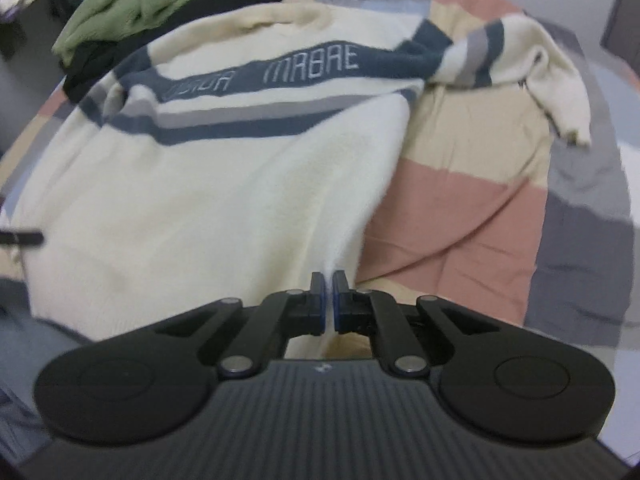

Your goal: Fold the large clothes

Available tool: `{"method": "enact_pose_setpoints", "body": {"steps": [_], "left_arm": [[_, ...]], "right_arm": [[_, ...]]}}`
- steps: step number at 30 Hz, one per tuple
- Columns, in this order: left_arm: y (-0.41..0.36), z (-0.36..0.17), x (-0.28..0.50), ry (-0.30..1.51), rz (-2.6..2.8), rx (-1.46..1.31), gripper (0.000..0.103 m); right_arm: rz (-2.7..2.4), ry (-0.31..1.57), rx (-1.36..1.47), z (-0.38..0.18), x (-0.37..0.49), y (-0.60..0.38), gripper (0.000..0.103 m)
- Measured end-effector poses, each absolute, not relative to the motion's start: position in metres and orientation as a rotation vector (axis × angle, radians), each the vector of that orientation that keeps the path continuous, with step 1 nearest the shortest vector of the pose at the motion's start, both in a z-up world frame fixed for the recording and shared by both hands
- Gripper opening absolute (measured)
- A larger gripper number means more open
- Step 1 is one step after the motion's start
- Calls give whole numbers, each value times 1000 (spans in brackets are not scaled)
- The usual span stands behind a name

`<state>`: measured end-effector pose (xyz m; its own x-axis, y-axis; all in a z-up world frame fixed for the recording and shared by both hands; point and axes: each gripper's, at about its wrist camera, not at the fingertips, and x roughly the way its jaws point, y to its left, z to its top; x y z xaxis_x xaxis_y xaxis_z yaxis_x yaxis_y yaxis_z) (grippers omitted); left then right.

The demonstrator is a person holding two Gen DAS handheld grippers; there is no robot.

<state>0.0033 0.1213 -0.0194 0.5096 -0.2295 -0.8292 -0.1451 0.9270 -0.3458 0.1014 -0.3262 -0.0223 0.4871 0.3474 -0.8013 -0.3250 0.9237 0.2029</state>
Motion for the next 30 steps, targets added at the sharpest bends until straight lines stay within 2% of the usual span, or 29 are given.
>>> {"method": "enact_pose_setpoints", "body": {"steps": [5, 7, 8, 9, 11, 15, 16, 17, 19, 30], "left_arm": [[123, -23, 4, 1058, -42, -401, 10], [123, -21, 5, 1052, -43, -397, 14], [121, -18, 5, 1052, -30, -379, 22], [118, -14, 5, 1042, -14, -347, 34], [114, -2, 3, 988, -3, -295, 48], [106, 21, 10, 929, -3, -275, 48], [103, 26, 13, 915, -5, -271, 48], [99, 31, 16, 900, -8, -268, 48], [89, 38, 24, 874, -22, -277, 48], [36, 41, 88, 727, -24, -214, 48]], "right_arm": [[358, 1025, 7, -25, 107, -329, 7], [352, 1039, -3, -26, 109, -329, 7], [348, 1040, -10, -24, 110, -329, 9], [342, 1037, -9, -21, 111, -329, 9], [346, 1017, 20, -13, 110, -330, 9], [350, 988, 36, 3, 112, -322, 13], [356, 979, 43, 6, 113, -319, 19], [363, 970, 58, 10, 115, -315, 31], [385, 947, 94, 14, 120, -308, 46], [418, 791, 214, -8, 161, -248, 47]]}}
